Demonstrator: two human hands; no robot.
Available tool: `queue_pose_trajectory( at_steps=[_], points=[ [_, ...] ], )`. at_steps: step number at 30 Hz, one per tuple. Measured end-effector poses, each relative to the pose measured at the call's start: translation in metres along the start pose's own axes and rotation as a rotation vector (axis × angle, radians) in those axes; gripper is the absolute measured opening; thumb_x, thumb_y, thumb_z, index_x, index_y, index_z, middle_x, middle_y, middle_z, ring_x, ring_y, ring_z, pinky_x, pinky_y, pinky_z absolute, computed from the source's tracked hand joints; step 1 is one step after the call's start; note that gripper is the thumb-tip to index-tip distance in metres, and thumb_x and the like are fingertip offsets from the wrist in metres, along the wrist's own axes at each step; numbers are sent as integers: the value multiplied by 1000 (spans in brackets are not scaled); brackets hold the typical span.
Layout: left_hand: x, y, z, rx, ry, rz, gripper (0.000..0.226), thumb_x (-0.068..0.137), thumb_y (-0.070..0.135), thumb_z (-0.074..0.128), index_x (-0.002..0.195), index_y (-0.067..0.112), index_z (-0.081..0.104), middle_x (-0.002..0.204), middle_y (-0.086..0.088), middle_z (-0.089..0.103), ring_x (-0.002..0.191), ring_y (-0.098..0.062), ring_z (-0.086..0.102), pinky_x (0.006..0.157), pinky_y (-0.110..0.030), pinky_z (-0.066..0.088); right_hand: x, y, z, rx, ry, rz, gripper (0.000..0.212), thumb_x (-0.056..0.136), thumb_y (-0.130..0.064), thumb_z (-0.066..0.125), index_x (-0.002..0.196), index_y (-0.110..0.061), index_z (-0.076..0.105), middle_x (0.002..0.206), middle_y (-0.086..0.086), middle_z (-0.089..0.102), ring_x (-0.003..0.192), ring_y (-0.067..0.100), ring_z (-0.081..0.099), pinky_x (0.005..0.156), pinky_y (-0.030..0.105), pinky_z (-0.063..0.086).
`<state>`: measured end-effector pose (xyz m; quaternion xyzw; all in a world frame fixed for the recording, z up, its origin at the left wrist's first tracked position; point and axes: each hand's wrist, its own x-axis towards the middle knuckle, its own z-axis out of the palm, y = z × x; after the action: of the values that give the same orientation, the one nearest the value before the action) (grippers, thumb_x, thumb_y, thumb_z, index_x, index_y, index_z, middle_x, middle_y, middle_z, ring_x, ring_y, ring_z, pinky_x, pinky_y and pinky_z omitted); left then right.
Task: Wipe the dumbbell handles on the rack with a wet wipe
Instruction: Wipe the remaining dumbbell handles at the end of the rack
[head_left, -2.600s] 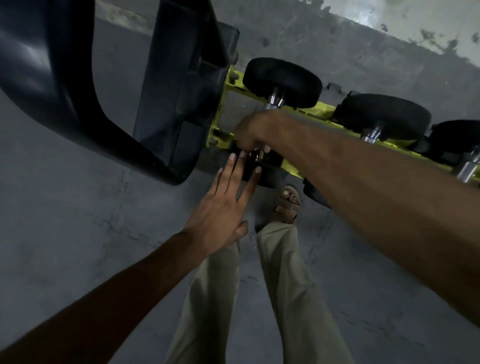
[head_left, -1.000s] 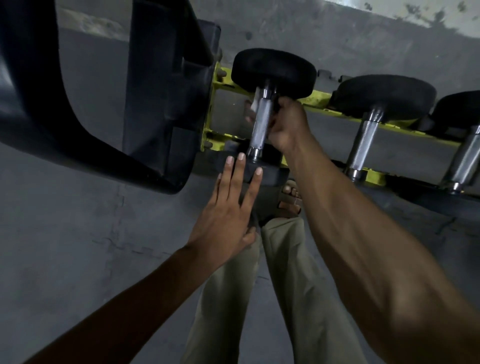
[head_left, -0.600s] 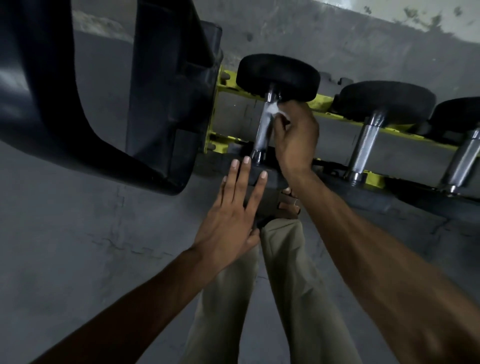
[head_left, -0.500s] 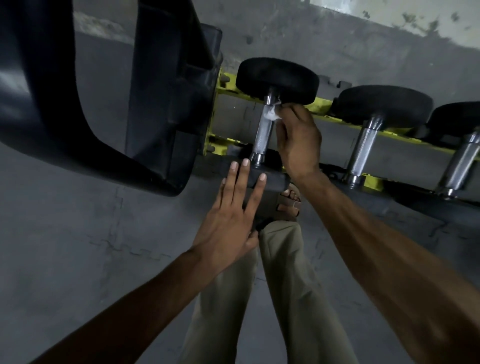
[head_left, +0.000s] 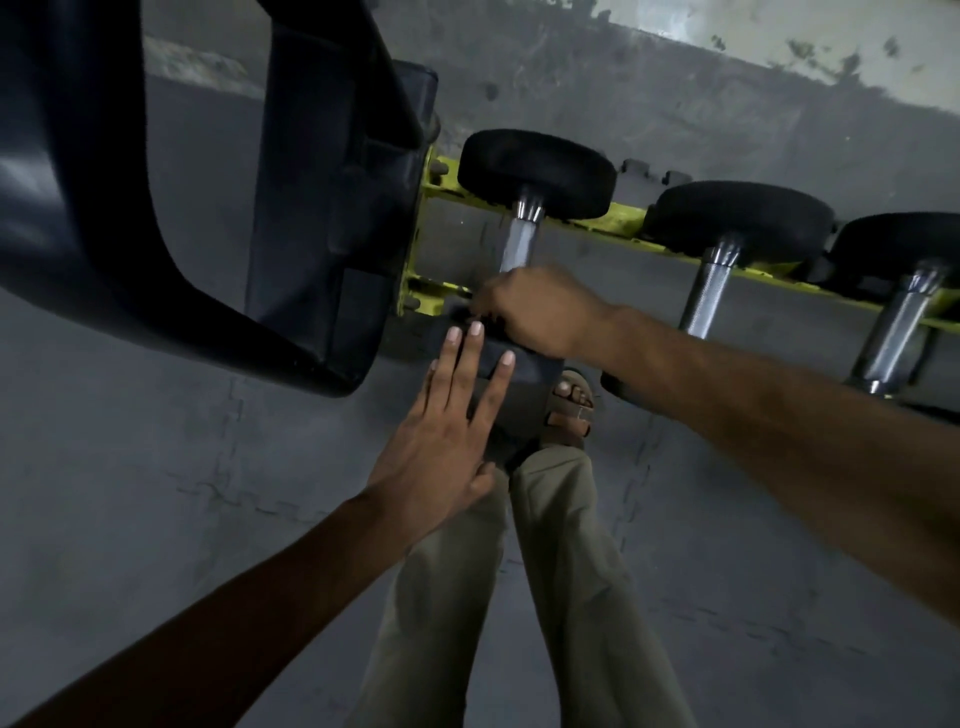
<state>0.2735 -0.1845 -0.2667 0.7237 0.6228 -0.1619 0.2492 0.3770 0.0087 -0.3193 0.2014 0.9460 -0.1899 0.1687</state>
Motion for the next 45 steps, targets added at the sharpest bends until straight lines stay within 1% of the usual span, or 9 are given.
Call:
queue_pose_trajectory(
  at_steps=[5,9,14,24,27,30,32,42,45],
  points=[
    [1,-1,2,-17,-1,-5,122,91,58,64,163,9,-21,164,-30,-32,156,-46,-22,129,-54,20,-1,29,-21,-110,287,232,42,95,-27,35,115,-16,70,101,13,75,82,37,71,62,39,55],
    [0,3,0,-31,3,-15,120,91,56,63,163,8,-21,164,-31,-32,156,-47,-23,128,-54,20,-16,7,-3,23,13,-66,31,95,-19,59,125,-22,66,122,4,69,99,31,70,69,35,56],
    [0,3,-1,-13,6,-18,121,91,57,61,162,7,-23,163,-32,-33,155,-48,-24,129,-55,16,-6,15,-3,248,375,306,23,89,-8,61,110,-11,69,119,11,60,90,35,66,66,41,56],
    [2,2,3,-19,16,-7,122,88,55,62,162,6,-23,163,-32,-33,155,-48,-23,128,-55,19,-13,-21,25,944,496,973,11,93,-17,69,83,-13,69,81,0,69,78,15,63,68,26,47],
    [3,2,8,-30,33,-11,117,87,51,56,162,7,-23,163,-32,-33,156,-48,-23,128,-56,18,19,-3,17,1556,602,1133,25,96,-10,55,78,-19,70,78,4,71,75,24,70,78,44,61],
    [3,2,13,-49,59,-10,113,87,48,52,163,7,-21,165,-31,-29,157,-47,-20,127,-56,20,43,16,9,2438,587,1031,34,104,-12,31,103,-4,64,75,10,74,60,24,73,84,44,53],
    [2,1,14,-53,65,-6,114,87,50,54,163,8,-20,166,-30,-28,157,-46,-19,127,-56,21,46,22,9,2643,588,943,39,106,-20,27,101,-3,62,78,11,75,64,27,74,94,45,46],
    [0,-3,8,-80,38,13,115,90,48,60,164,10,-20,166,-28,-29,157,-44,-21,127,-53,26,41,16,13,2267,780,1086,25,104,-8,40,95,-3,63,74,13,71,68,27,70,64,34,56],
    [0,-2,7,-72,36,9,120,90,52,65,163,10,-21,165,-28,-31,157,-45,-22,128,-54,23,29,4,26,1807,843,1115,19,97,-18,62,79,-15,68,68,3,70,64,18,67,68,41,59]
  ],
)
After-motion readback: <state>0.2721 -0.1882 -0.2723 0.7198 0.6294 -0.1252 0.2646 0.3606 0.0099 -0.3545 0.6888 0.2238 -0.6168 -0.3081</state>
